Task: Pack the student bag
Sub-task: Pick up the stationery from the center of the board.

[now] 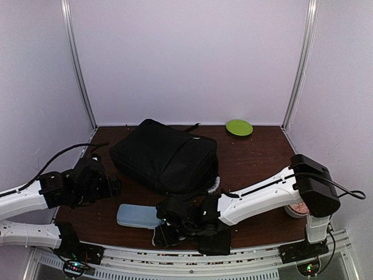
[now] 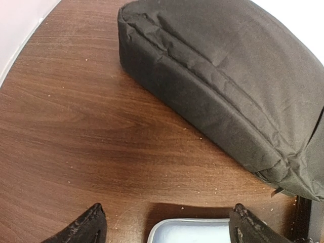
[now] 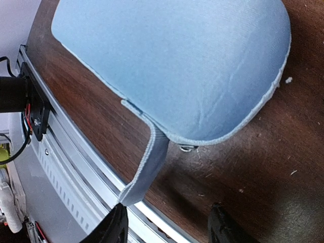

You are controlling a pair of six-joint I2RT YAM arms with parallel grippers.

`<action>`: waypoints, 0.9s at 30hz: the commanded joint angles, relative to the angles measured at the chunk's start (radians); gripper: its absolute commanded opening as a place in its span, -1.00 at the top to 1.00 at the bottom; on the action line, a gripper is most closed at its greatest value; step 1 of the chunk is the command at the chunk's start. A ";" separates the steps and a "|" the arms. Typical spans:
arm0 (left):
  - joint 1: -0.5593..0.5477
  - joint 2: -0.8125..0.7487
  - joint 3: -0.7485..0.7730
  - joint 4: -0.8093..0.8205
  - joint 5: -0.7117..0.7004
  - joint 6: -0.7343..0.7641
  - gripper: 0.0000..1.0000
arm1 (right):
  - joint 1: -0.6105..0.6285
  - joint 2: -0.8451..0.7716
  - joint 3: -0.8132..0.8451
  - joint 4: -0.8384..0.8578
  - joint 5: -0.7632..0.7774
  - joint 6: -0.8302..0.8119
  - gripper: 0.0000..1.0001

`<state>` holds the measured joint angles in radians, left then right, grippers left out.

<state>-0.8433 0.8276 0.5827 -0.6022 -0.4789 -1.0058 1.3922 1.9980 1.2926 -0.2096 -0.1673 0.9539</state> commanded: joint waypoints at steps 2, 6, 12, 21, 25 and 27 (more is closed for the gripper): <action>0.006 -0.065 -0.032 -0.019 -0.030 -0.026 -0.72 | 0.008 0.018 0.051 0.010 0.061 0.088 -0.10; 0.007 -0.094 -0.034 -0.029 -0.042 -0.021 -0.72 | 0.007 0.052 0.111 -0.019 0.069 0.088 -0.10; 0.006 -0.082 -0.013 -0.037 -0.048 -0.005 -0.72 | 0.005 0.116 0.188 -0.078 0.082 0.094 -0.08; 0.006 -0.054 0.000 -0.010 -0.050 0.013 -0.72 | -0.007 0.154 0.223 -0.147 0.143 0.105 0.14; 0.006 -0.035 0.008 -0.004 -0.042 0.019 -0.72 | -0.013 0.170 0.230 -0.151 0.123 0.103 0.38; 0.006 -0.033 0.004 -0.003 -0.035 0.016 -0.72 | -0.016 0.155 0.212 -0.133 0.126 0.107 0.53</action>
<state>-0.8433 0.7895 0.5632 -0.6430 -0.5110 -1.0035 1.3842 2.1471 1.5028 -0.3332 -0.0650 1.0512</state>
